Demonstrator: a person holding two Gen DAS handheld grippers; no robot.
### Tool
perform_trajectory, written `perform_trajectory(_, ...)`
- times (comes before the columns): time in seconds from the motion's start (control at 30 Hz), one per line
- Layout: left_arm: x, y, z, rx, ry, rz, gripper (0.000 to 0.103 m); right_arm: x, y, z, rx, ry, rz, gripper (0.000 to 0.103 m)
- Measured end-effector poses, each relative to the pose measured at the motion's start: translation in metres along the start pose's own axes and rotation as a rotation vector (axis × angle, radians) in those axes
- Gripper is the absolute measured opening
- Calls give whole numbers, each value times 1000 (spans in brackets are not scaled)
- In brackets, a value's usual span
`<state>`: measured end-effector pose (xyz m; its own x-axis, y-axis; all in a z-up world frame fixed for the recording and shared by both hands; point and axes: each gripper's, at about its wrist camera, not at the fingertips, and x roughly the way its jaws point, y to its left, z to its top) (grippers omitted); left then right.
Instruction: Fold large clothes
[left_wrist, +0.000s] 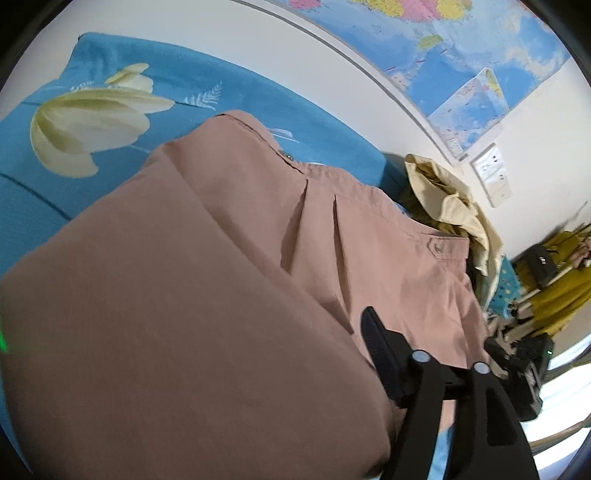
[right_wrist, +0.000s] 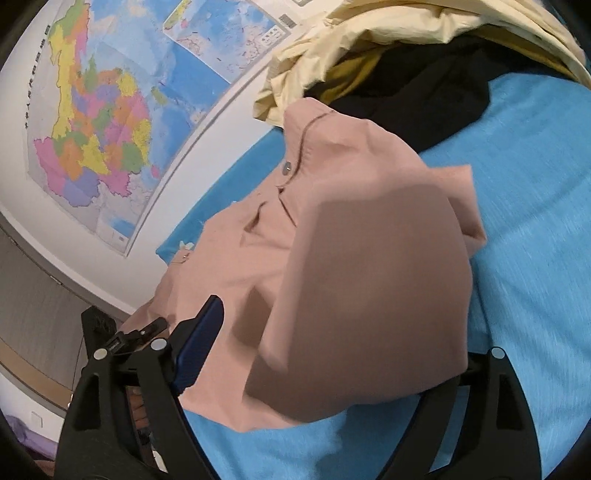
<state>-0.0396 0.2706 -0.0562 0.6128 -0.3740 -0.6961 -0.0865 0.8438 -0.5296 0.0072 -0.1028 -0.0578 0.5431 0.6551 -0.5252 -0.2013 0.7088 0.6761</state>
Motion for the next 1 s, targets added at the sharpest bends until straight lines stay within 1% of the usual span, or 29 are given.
perform_trajectory(0.03,2,-3,0,6,0,-12,85,2,0,1,-3,2,1,83)
perform_trajectory(0.07,4,-5,0,8,-9,-1,86,3,0,2,-5,4,2,83)
perform_trajectory(0.2,10,-18,-5,76,-26,79,85,9,-5,0,-4,8,10,83)
perform_trajectory(0.23,10,-19,-5,82,-29,93,82,10,-4,0,-13,6,7,83)
perform_trajectory(0.27,10,-20,-6,86,-33,119,76,11,-3,0,-21,7,4,83)
perform_trajectory(0.3,10,-20,-6,86,-35,135,73,12,-2,0,-33,8,-2,79)
perform_trajectory(0.33,10,-19,-5,83,-37,150,66,14,-1,1,-43,14,-13,76)
perform_trajectory(0.37,10,-18,-4,75,-37,162,58,16,0,2,-48,18,-17,67)
perform_trajectory(0.4,9,-17,-3,65,-38,170,53,18,-2,4,-42,22,-16,54)
perform_trajectory(0.43,9,-15,-2,54,-36,170,44,19,-3,6,-38,30,-4,47)
perform_trajectory(0.47,8,-14,-1,41,-34,170,29,19,-3,7,-40,31,9,37)
perform_trajectory(0.5,6,-13,-2,37,-38,174,24,17,-1,8,-47,24,26,32)
perform_trajectory(0.53,2,-15,-2,45,-50,175,22,15,2,8,-69,19,34,31)
perform_trajectory(0.57,-1,-16,-3,56,-57,172,22,15,4,9,-81,22,26,31)
perform_trajectory(0.6,-2,-16,-4,62,-56,171,23,17,3,10,-76,31,20,35)
perform_trajectory(0.63,-1,-15,-3,62,-52,177,27,21,-1,11,-55,49,27,40)
perform_trajectory(0.67,2,-14,-2,59,-43,181,33,24,-5,12,-34,63,39,49)
perform_trajectory(0.7,6,-13,-2,56,-36,190,36,26,-6,13,-23,68,47,53)
perform_trajectory(0.73,8,-13,-2,62,-32,198,40,27,-8,13,-15,70,55,54)
perform_trajectory(0.77,9,-15,-3,88,-37,198,47,29,-9,14,-8,70,66,59)
perform_trajectory(0.8,11,-18,-3,101,-36,197,49,30,-9,14,-2,69,80,66)
perform_trajectory(0.87,13,-21,-4,114,-39,204,54,34,-3,15,-14,68,80,72)
perform_trajectory(0.9,15,-24,-4,123,-39,207,55,36,-1,15,-26,69,76,75)
perform_trajectory(1.0,17,-25,-1,125,-37,213,56,40,3,17,-35,71,70,75)
